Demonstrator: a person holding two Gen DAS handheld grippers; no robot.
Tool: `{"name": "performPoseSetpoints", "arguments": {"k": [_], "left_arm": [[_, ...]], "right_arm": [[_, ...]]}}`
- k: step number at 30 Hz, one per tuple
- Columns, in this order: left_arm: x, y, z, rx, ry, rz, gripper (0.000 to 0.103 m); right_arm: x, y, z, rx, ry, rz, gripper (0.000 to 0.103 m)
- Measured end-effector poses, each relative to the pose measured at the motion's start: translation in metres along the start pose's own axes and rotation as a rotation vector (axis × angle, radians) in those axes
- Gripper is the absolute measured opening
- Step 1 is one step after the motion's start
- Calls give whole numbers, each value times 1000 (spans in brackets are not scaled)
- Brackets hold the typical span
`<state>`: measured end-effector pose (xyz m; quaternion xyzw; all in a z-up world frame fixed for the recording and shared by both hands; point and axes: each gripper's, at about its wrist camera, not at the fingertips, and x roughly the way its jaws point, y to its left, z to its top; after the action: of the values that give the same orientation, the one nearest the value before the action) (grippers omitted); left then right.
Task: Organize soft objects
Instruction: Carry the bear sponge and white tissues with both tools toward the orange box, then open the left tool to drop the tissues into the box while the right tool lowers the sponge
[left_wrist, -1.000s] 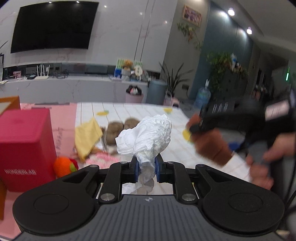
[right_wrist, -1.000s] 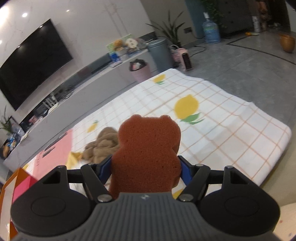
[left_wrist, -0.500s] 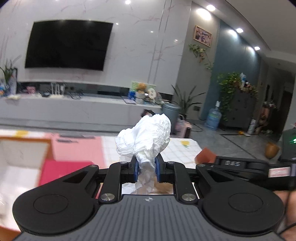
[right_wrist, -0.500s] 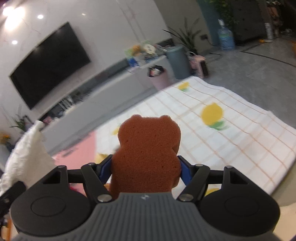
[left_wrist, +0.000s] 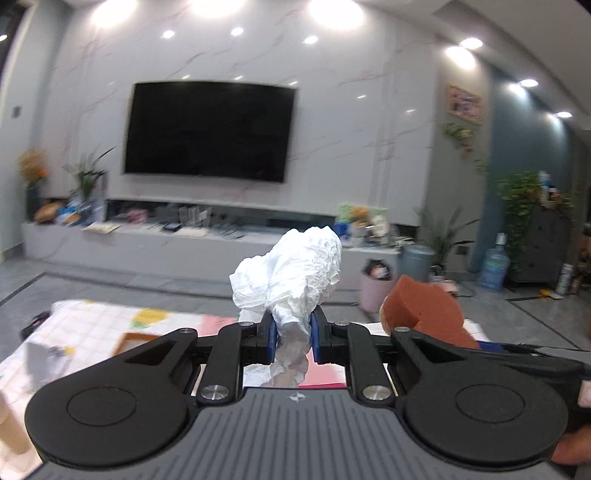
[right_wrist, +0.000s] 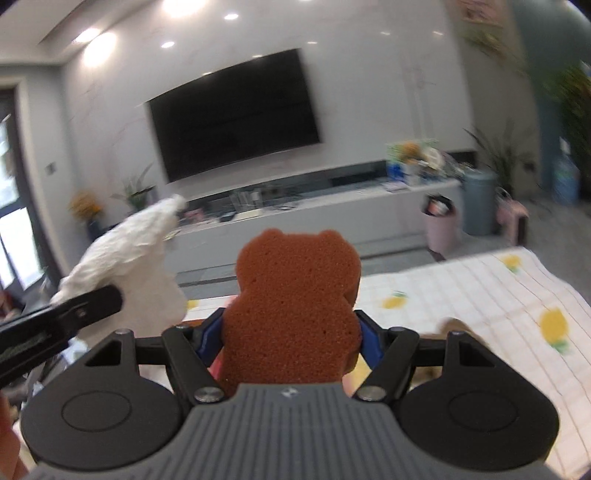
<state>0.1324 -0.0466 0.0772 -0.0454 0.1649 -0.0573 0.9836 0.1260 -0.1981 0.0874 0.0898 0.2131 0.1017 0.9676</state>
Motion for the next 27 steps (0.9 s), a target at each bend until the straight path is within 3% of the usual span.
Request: {"name": "performPoseSetpoints", "arguments": {"k": [8,14,19,27], "left_arm": [[43,81,-5,-147,161,146,19],[79,127,-25,-207,233,165,19],[107,145,-40,-161,301,170,19],[131,163,-58,-193,381,199,19]], "right_arm": [[49,76,-7,-105,70,113,70],[99,113,-25,-163,161,140,70],[141,123,-35,-196,247,86,70],[181,123,-45,-275,311,55,70]]}}
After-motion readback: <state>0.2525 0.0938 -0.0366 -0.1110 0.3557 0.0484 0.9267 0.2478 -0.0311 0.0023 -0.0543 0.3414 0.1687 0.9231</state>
